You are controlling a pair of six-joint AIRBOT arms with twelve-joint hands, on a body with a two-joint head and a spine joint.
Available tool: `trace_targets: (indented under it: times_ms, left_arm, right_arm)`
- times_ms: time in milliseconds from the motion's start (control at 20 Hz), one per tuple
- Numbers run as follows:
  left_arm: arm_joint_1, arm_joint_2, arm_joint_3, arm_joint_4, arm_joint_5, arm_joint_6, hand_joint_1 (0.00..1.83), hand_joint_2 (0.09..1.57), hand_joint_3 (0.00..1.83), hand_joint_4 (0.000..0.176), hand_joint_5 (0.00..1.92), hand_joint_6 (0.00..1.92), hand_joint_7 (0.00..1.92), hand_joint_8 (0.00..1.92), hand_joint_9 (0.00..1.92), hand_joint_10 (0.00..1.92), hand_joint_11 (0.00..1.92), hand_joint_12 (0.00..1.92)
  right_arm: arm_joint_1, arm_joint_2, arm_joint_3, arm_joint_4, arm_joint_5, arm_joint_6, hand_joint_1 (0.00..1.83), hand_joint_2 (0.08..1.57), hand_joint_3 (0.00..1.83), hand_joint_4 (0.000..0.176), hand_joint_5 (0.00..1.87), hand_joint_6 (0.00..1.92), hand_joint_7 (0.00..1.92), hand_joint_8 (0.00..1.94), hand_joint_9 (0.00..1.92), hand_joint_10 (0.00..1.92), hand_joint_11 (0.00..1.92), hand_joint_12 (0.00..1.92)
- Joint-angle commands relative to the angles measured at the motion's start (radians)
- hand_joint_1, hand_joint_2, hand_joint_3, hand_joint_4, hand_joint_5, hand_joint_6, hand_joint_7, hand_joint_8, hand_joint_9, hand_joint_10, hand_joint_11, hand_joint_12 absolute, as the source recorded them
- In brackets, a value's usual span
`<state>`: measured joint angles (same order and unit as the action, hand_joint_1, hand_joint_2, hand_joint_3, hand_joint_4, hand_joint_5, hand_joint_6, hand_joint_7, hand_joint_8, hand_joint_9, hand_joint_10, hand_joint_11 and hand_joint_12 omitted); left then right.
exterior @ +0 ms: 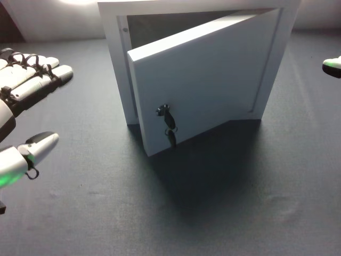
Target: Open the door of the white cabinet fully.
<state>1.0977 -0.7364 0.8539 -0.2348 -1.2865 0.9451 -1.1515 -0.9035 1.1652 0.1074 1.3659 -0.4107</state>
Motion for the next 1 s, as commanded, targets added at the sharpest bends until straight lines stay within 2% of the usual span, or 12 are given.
trace_targets:
  times_ms: [0, 200, 350, 450, 550, 650, 750, 950]
  left_arm:
    - [-0.012, -0.002, 0.005, -0.002, -0.119, -0.004, 0.26, 1.48, 0.01, 0.0, 0.09, 0.0, 0.09, 0.01, 0.09, 0.01, 0.0, 0.28]
    - [-0.02, -0.008, 0.005, 0.021, -0.111, -0.011, 0.17, 1.5, 0.0, 0.0, 0.06, 0.0, 0.05, 0.0, 0.05, 0.0, 0.0, 0.2]
    - [-0.032, -0.023, 0.008, 0.044, -0.103, -0.022, 0.19, 1.52, 0.0, 0.0, 0.08, 0.0, 0.09, 0.01, 0.1, 0.01, 0.0, 0.31]
    - [-0.042, -0.038, 0.013, 0.053, -0.091, -0.025, 0.17, 1.53, 0.0, 0.0, 0.07, 0.0, 0.08, 0.0, 0.09, 0.0, 0.0, 0.26]
    - [-0.061, -0.054, 0.024, 0.065, -0.067, -0.03, 0.25, 1.56, 0.02, 0.0, 0.07, 0.0, 0.07, 0.0, 0.08, 0.0, 0.0, 0.25]
    - [-0.085, -0.07, 0.033, 0.086, -0.042, -0.037, 0.39, 1.57, 0.05, 0.0, 0.03, 0.0, 0.04, 0.0, 0.06, 0.0, 0.0, 0.22]
    - [-0.114, -0.089, 0.044, 0.105, -0.016, -0.037, 0.44, 1.57, 0.06, 0.0, 0.0, 0.0, 0.01, 0.0, 0.04, 0.0, 0.0, 0.19]
    - [-0.162, -0.12, 0.065, 0.127, 0.012, -0.037, 0.64, 1.56, 0.02, 0.0, 0.0, 0.0, 0.0, 0.0, 0.02, 0.0, 0.0, 0.3]
  right_arm:
    - [0.008, 0.002, 0.005, 0.025, 0.125, 0.008, 0.62, 1.32, 0.0, 0.0, 0.25, 0.0, 0.26, 0.0, 0.23, 0.0, 0.17, 0.08]
    - [0.008, -0.002, 0.008, 0.025, 0.125, 0.008, 0.64, 1.33, 0.0, 0.0, 0.25, 0.0, 0.26, 0.0, 0.22, 0.0, 0.19, 0.07]
    - [0.008, -0.006, 0.011, 0.025, 0.124, 0.008, 0.62, 1.34, 0.01, 0.0, 0.24, 0.0, 0.26, 0.0, 0.22, 0.0, 0.19, 0.06]
    - [0.008, -0.007, 0.013, 0.025, 0.124, 0.008, 0.61, 1.33, 0.0, 0.0, 0.25, 0.0, 0.26, 0.0, 0.23, 0.0, 0.2, 0.06]
    - [0.008, -0.01, 0.015, 0.025, 0.124, 0.009, 0.59, 1.33, 0.0, 0.0, 0.25, 0.0, 0.26, 0.0, 0.23, 0.0, 0.21, 0.06]
    - [0.008, -0.014, 0.018, 0.025, 0.123, 0.01, 0.64, 1.35, 0.0, 0.0, 0.25, 0.0, 0.26, 0.0, 0.23, 0.0, 0.19, 0.04]
    - [0.008, -0.015, 0.02, 0.025, 0.121, 0.012, 0.66, 1.35, 0.0, 0.0, 0.26, 0.0, 0.27, 0.0, 0.23, 0.0, 0.19, 0.04]
    - [0.008, -0.016, 0.021, 0.025, 0.12, 0.015, 0.68, 1.36, 0.0, 0.0, 0.25, 0.0, 0.26, 0.0, 0.22, 0.0, 0.18, 0.03]
